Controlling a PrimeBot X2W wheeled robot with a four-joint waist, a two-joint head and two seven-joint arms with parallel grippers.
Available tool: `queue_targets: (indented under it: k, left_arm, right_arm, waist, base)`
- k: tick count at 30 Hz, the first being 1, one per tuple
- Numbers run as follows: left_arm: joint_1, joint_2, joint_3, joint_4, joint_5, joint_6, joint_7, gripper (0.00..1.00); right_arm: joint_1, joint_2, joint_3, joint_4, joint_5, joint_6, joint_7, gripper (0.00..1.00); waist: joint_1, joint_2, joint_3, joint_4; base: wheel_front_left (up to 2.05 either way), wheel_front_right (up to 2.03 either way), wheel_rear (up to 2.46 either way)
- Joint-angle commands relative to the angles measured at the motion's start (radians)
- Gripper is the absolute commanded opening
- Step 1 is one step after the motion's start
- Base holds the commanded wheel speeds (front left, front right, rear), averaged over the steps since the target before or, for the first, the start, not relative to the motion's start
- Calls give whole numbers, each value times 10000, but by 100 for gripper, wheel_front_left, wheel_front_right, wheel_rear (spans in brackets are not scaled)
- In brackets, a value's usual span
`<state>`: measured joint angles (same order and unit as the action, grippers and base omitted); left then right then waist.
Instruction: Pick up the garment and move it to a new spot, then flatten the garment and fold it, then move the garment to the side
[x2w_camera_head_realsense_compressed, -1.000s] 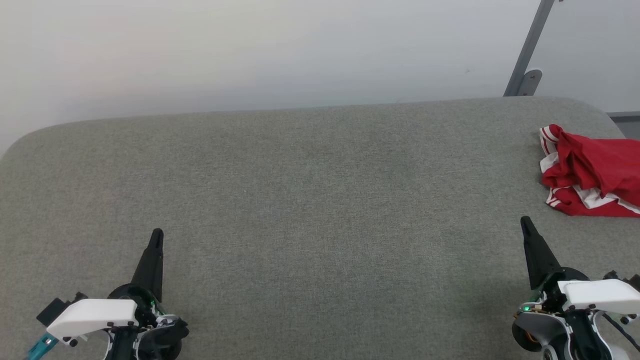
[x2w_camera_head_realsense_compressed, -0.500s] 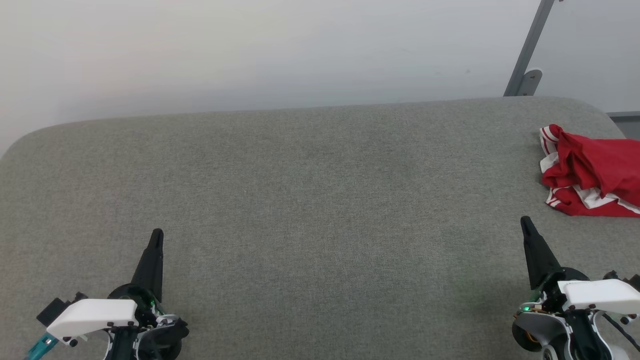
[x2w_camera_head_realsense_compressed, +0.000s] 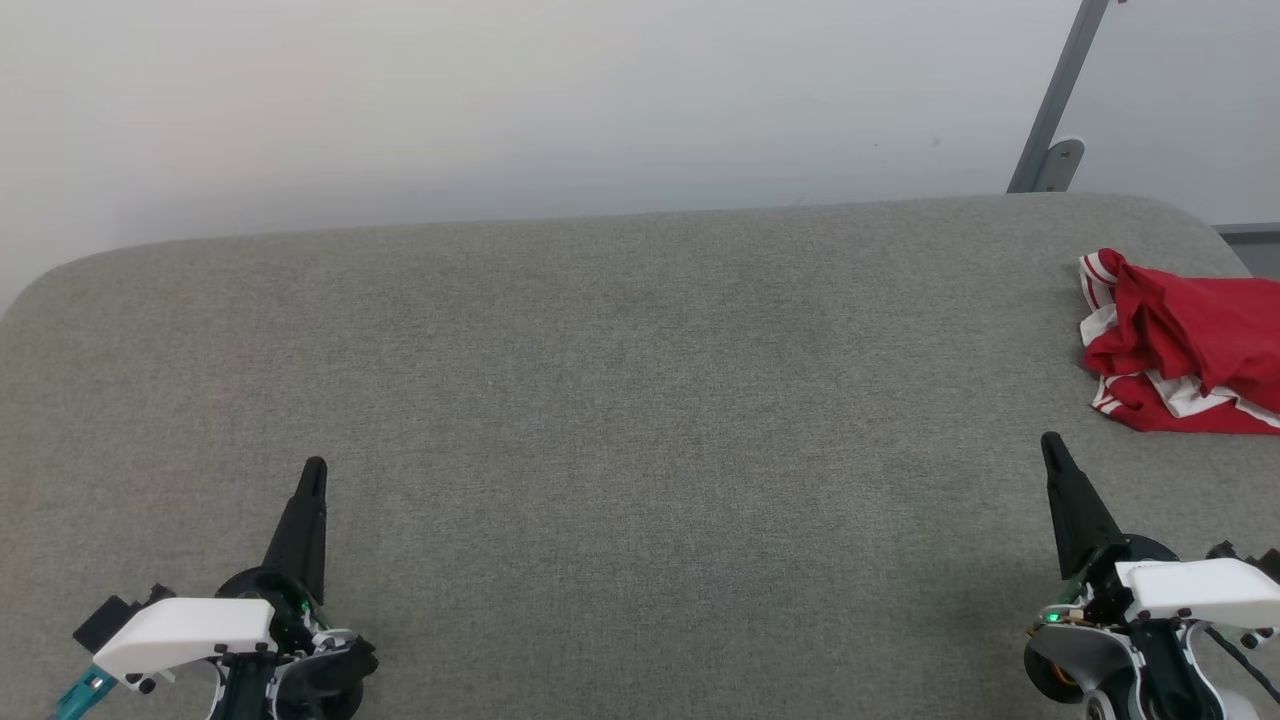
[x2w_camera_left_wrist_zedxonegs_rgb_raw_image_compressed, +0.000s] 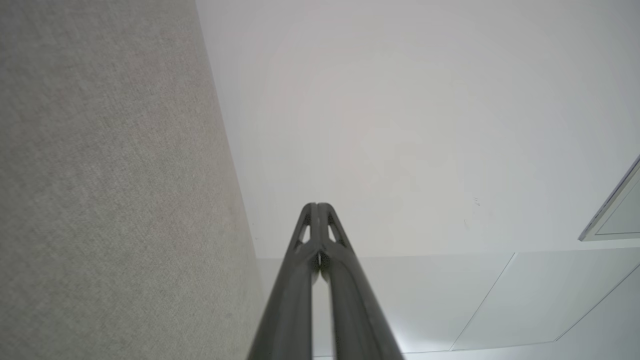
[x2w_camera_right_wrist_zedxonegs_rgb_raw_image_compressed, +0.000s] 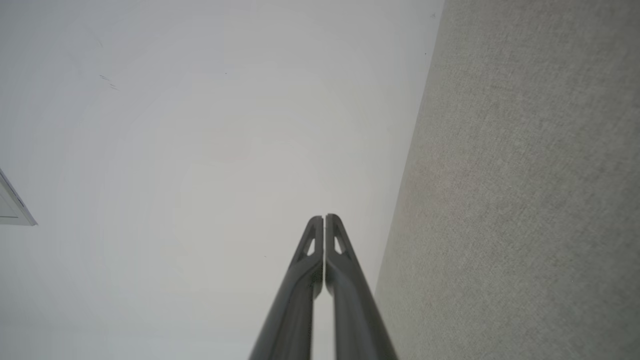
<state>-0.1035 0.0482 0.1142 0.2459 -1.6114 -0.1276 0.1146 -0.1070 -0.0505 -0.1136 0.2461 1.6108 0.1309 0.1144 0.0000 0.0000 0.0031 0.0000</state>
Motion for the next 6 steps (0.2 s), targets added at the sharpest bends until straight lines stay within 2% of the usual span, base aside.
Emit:
queue_targets:
  k: [1, 6]
  left_arm:
    - [-122, 17, -3, -6, -28, -57, 28, 0]
    - [-122, 17, -4, -6, -28, -57, 27, 0]
  right_arm:
    - [-42, 15, -12, -25, 39, -3, 24, 0]
    - [-42, 15, -11, -25, 39, -3, 24, 0]
  waist:
    - [0, 0, 0, 0]
    - [0, 0, 0, 0]
  base:
    - [0, 0, 0]
    - [0, 0, 0]
